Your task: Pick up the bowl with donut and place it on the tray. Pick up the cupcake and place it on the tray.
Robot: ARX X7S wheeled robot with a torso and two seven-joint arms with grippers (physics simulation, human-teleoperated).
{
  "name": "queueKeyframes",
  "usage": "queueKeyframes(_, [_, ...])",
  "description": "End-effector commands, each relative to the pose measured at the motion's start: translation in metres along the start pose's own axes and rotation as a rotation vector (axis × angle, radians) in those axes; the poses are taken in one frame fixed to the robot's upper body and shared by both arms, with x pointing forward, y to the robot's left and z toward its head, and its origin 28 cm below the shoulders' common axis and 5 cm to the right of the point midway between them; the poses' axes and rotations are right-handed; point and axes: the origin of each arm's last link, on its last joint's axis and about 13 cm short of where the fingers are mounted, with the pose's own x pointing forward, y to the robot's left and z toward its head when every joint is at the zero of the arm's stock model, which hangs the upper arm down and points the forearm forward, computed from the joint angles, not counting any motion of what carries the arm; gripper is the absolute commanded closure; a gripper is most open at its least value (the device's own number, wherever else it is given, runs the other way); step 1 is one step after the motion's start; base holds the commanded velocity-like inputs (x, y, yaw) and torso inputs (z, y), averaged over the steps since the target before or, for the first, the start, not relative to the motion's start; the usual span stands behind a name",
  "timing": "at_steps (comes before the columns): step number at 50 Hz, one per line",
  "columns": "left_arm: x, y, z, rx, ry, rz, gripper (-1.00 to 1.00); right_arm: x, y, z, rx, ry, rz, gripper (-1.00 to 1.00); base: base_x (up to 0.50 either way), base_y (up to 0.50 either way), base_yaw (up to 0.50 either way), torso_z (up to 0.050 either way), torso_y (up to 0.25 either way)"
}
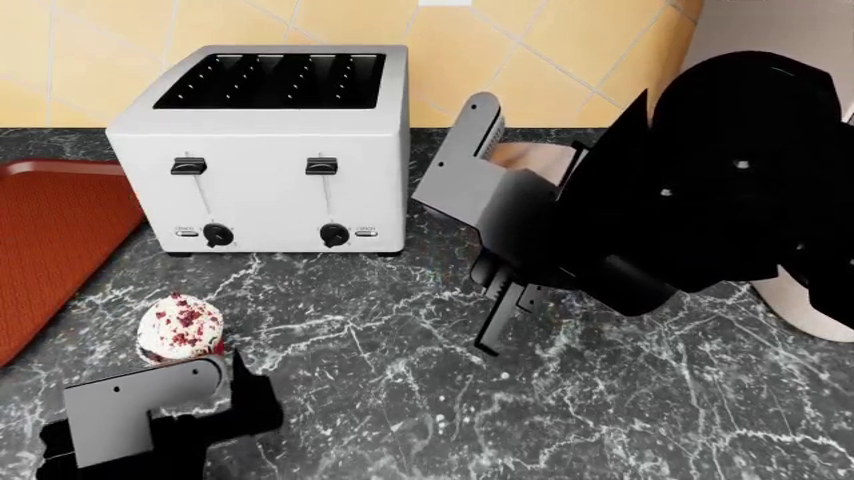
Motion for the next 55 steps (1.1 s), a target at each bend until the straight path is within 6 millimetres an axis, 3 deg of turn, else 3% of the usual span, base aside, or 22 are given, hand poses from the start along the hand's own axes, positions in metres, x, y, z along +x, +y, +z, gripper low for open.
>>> queueKeyframes(1, [0.009, -0.001, -0.001, 0.024, -0.013, -0.002, -1.0, 0.001, -0.005, 0.001, -0.007, -0.004, -0.054, 1.0, 0.0, 0.0, 0.0, 0.0, 0.0])
queueKeyframes(44, [0.029, -0.003, -0.004, 0.005, 0.004, 0.034, -1.0, 0.008, -0.005, 0.0, -0.004, 0.005, -0.038, 1.0, 0.0, 0.0, 0.0, 0.0, 0.001])
queueKeyframes(45, [0.029, -0.003, -0.004, 0.004, 0.004, 0.037, 1.0, 0.008, -0.005, 0.0, -0.004, 0.005, -0.038, 1.0, 0.0, 0.0, 0.0, 0.0, 0.0])
queueKeyframes(55, [0.026, -0.004, -0.005, -0.002, 0.007, 0.038, 1.0, 0.005, -0.005, 0.0, -0.003, 0.008, -0.044, 1.0, 0.0, 0.0, 0.0, 0.0, 0.0])
